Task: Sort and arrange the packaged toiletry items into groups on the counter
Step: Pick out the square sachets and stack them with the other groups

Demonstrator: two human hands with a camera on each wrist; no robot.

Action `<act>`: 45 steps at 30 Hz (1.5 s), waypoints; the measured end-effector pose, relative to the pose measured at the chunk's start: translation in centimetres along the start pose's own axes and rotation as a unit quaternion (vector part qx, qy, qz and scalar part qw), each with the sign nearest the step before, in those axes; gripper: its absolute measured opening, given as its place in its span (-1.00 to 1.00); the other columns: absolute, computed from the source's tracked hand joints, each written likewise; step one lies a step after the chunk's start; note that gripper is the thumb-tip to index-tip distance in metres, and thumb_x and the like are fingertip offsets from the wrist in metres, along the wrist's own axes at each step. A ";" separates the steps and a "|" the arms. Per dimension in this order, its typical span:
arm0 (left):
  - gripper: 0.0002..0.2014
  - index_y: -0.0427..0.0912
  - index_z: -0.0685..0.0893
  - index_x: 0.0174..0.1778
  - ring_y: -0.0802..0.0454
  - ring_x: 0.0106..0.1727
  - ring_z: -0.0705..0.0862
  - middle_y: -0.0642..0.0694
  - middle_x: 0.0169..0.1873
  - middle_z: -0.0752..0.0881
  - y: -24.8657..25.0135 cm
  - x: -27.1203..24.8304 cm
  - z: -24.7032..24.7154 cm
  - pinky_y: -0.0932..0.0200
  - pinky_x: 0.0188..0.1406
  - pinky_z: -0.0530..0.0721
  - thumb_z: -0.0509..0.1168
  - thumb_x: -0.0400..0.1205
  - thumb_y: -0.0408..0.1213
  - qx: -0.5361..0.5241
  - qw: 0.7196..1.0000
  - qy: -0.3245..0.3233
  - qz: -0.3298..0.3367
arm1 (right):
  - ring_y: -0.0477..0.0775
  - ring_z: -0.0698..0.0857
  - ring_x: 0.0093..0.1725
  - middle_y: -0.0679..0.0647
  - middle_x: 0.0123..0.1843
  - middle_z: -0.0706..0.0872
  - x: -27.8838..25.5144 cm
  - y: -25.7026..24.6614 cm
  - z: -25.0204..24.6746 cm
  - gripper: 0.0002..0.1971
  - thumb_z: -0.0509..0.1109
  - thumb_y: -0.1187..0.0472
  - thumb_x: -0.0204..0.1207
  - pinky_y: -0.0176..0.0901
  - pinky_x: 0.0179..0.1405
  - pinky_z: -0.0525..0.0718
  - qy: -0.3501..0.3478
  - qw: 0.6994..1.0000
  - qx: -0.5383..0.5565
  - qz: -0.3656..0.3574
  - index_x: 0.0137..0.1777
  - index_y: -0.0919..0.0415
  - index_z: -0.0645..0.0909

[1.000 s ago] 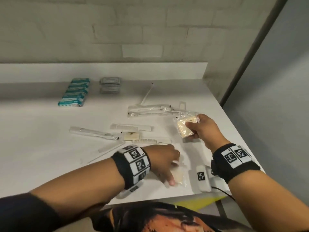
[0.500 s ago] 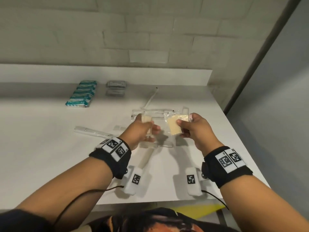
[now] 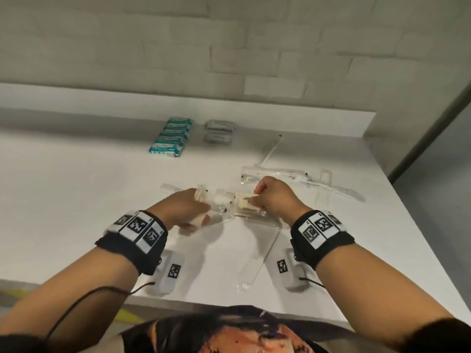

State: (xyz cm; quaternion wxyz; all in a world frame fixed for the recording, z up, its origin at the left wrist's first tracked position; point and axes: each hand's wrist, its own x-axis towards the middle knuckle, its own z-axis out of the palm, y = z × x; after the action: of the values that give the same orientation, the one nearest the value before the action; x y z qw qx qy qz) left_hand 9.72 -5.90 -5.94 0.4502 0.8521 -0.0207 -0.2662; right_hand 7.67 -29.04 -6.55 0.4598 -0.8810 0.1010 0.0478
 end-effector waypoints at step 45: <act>-0.64 -0.18 0.48 0.31 -0.14 0.10 0.77 -0.23 0.10 0.79 3.8 4.5 -1.1 -0.19 0.15 0.73 0.29 0.58 -0.30 -0.375 0.918 0.096 0.085 | -0.22 0.40 -0.24 -0.24 -0.17 0.40 -0.9 -7.0 0.1 -0.45 -0.05 -0.37 0.60 -0.32 -0.22 0.34 0.064 0.982 0.176 -0.006 0.36 -0.04 0.44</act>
State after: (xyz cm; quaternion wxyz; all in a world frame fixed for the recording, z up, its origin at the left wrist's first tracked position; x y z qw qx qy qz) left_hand 14.83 -8.58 -4.41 0.7578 0.6369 0.0514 -0.1320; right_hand 8.33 -24.98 -0.87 0.6008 -0.7879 0.1319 -0.0302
